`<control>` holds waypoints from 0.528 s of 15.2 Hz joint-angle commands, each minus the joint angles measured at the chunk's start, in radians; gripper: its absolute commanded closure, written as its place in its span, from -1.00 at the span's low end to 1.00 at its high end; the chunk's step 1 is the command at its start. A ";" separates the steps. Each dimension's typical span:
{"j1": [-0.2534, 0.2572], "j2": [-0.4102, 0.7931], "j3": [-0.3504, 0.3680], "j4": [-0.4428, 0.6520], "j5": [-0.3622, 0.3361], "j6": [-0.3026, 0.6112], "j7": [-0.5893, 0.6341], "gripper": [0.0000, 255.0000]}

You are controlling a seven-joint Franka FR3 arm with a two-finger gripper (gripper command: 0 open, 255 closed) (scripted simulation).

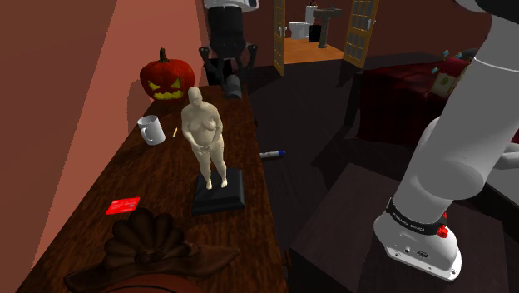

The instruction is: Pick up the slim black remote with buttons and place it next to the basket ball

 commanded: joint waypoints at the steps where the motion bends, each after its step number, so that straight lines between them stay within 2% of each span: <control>1: 0.019 -0.045 0.021 -0.047 0.015 0.012 0.037 1.00; 8: 0.079 -0.184 0.093 -0.189 0.074 0.049 0.155 1.00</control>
